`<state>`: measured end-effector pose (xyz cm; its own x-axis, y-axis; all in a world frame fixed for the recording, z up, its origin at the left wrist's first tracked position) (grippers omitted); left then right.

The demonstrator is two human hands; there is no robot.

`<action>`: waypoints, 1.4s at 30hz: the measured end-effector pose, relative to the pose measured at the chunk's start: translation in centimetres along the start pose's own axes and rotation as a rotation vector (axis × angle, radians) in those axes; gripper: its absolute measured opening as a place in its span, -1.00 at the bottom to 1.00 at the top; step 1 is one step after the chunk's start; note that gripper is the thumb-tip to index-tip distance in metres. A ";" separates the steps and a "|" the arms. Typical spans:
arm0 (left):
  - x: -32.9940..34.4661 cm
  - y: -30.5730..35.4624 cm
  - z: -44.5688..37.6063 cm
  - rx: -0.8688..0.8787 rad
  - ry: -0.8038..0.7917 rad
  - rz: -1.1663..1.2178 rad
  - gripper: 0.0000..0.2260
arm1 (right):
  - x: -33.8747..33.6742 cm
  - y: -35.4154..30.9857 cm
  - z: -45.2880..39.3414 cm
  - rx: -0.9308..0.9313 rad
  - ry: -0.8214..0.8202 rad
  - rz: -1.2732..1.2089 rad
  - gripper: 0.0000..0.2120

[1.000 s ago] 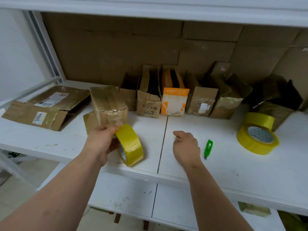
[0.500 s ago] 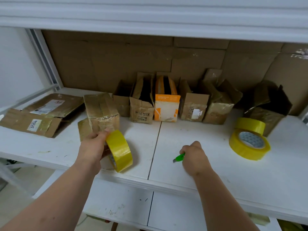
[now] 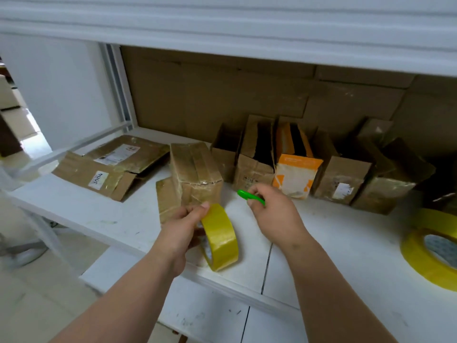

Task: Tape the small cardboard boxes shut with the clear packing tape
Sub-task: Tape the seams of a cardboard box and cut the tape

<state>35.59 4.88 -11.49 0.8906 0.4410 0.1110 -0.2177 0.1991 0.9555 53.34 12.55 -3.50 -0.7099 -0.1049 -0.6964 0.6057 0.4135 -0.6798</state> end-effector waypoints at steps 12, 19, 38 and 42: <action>-0.7 0.2 -0.2 0.049 0.034 -0.047 -0.63 | 4.3 -4.5 -3.6 -0.149 -0.256 0.225 -0.74; -0.5 -0.2 0.2 0.042 0.067 -0.035 -0.68 | 5.9 -5.1 -4.5 -0.253 -0.343 0.316 -0.72; -0.5 0.7 1.4 0.083 0.048 0.008 -0.50 | 4.6 0.8 -5.1 -0.051 -0.386 0.455 -0.67; 0.2 0.5 1.3 0.079 0.002 0.041 -0.56 | 5.1 5.8 -3.9 0.179 -0.393 0.406 -0.63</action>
<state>36.17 3.95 -10.61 0.8807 0.4494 0.1499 -0.2217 0.1114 0.9687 51.83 17.98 -10.12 -0.2429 -0.3110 -0.9189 0.8767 0.3350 -0.3451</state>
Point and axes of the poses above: each hand's wrist, its own z-axis away from the middle knuckle, its own x-axis out of the palm, y = z × x, the point moved 9 cm from there along -z, towards the middle knuckle, and after that the axes turned 3 degrees about -z, right-handed, at the moved point
